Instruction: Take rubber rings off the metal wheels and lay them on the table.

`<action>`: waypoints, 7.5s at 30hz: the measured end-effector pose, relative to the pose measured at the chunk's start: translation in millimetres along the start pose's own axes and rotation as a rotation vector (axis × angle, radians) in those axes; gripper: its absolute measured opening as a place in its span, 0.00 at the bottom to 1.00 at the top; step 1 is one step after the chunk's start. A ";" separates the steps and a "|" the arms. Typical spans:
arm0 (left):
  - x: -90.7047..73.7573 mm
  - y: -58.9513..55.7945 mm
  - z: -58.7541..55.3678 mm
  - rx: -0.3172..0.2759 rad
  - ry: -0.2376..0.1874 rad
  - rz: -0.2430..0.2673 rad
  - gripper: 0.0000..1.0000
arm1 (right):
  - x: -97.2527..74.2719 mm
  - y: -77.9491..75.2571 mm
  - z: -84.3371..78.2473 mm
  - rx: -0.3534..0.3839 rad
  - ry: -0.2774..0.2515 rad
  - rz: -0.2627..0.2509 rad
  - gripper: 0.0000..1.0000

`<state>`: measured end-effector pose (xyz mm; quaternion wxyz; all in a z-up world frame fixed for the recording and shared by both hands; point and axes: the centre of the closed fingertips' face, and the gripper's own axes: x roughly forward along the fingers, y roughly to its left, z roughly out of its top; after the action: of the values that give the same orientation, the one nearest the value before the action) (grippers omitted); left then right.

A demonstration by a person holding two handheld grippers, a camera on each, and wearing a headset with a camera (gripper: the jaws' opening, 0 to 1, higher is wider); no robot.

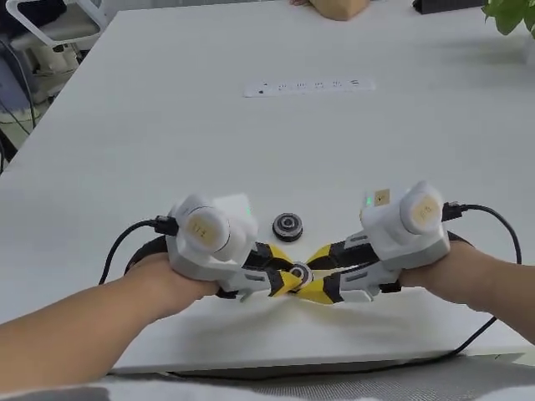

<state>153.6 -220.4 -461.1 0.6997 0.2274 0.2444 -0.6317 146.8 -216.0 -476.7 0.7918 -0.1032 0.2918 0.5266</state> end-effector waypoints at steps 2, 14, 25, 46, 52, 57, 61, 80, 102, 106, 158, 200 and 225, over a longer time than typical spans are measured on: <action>0.0 0.0 0.1 0.000 -0.001 0.001 0.08 | -0.7 0.2 0.0 -0.002 0.000 -0.002 0.23; 0.1 -0.1 0.1 -0.003 -0.006 0.002 0.07 | -5.7 -1.6 -7.1 0.009 0.018 -0.013 0.12; 0.2 -0.2 0.3 -0.005 -0.007 0.007 0.07 | -7.5 -2.3 -9.1 0.054 0.021 -0.009 0.05; 0.7 -0.3 0.7 -0.004 -0.007 0.014 0.07 | -14.2 -7.9 -7.0 0.255 -0.026 -0.005 0.00; 1.4 -0.5 1.0 0.000 -0.001 0.021 0.07 | -15.4 -12.7 -5.6 0.342 -0.056 -0.014 0.00; 2.0 -0.9 1.7 -0.002 0.002 0.028 0.07 | -17.5 -14.5 -1.5 0.409 -0.095 -0.009 0.00; 2.2 0.0 1.5 -0.009 0.003 0.035 0.07 | -17.0 -13.3 -0.8 0.424 -0.101 -0.011 0.00; 3.7 2.3 2.2 -0.034 0.005 0.067 0.07 | -18.9 -9.1 7.4 0.455 -0.127 -0.007 0.00; 5.1 1.3 2.8 -0.033 0.006 0.071 0.07 | -16.2 -0.8 15.6 0.448 -0.159 0.046 0.00; 5.2 1.5 2.9 -0.033 0.004 0.072 0.07 | -15.5 8.0 23.6 0.429 -0.162 0.087 0.00; -27.5 -14.8 22.0 -0.065 -0.045 0.006 0.36 | -24.8 5.3 28.6 0.473 -0.200 0.071 0.00; -108.3 0.1 -5.9 -0.153 -0.088 0.119 0.79 | 8.8 24.1 67.2 0.414 -0.174 0.163 0.00; -120.3 -1.0 -18.2 -0.179 -0.081 0.145 0.85 | 39.1 33.6 59.8 0.383 -0.107 0.168 0.00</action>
<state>141.6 -116.2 -399.5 0.7705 0.1553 0.2543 -0.5636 148.7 -143.4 -445.8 0.7648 0.1020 0.3516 0.5301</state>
